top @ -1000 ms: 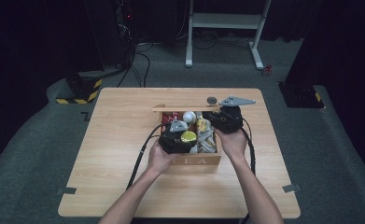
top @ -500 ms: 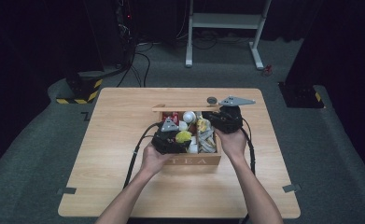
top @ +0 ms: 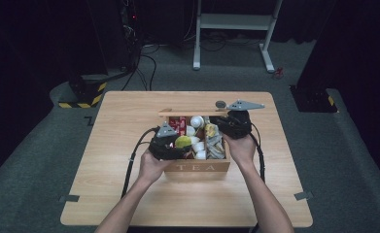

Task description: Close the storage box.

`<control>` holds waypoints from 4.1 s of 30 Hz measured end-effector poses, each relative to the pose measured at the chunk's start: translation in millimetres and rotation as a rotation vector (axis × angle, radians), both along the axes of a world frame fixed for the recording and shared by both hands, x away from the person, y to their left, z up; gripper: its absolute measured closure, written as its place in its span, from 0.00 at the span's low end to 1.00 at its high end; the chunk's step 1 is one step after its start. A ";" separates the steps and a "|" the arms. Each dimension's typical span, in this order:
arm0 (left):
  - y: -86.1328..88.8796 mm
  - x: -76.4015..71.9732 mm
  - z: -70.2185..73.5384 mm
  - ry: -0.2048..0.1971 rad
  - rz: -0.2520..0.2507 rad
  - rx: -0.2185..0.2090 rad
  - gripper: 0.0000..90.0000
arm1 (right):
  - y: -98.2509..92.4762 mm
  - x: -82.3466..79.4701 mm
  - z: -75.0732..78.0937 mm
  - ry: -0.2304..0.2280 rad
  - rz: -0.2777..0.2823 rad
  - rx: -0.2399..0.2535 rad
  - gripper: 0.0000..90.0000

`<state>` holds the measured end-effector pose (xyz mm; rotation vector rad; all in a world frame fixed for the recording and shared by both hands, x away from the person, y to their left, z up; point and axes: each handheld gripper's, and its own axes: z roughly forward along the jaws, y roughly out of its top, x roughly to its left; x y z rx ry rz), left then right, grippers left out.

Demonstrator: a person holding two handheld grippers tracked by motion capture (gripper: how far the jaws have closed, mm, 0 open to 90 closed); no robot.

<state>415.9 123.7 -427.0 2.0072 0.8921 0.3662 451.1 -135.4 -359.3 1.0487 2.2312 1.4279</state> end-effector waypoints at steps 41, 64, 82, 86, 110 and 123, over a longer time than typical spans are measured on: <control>93.7 -17.0 5.2 -0.023 0.179 -0.067 0.43 | 10.4 0.9 -4.6 0.010 0.013 -0.008 1.00; 128.6 -8.9 -19.8 -0.002 0.316 -0.003 0.43 | 10.3 -0.9 -6.3 0.012 0.017 -0.017 1.00; 122.8 17.6 -61.4 0.062 0.409 0.025 0.43 | 11.8 -1.1 -8.0 0.020 0.025 -0.038 1.00; 119.4 21.2 -67.6 0.064 0.404 0.040 0.43 | 11.9 -1.4 -8.3 0.024 0.027 -0.037 1.00; 114.0 22.1 -74.7 0.078 0.384 0.036 0.28 | 10.8 -1.9 -8.0 0.026 0.028 -0.033 1.00; 139.4 -4.7 -62.7 0.028 0.400 -0.038 0.28 | 9.2 -4.0 -8.8 0.023 0.028 -0.030 1.00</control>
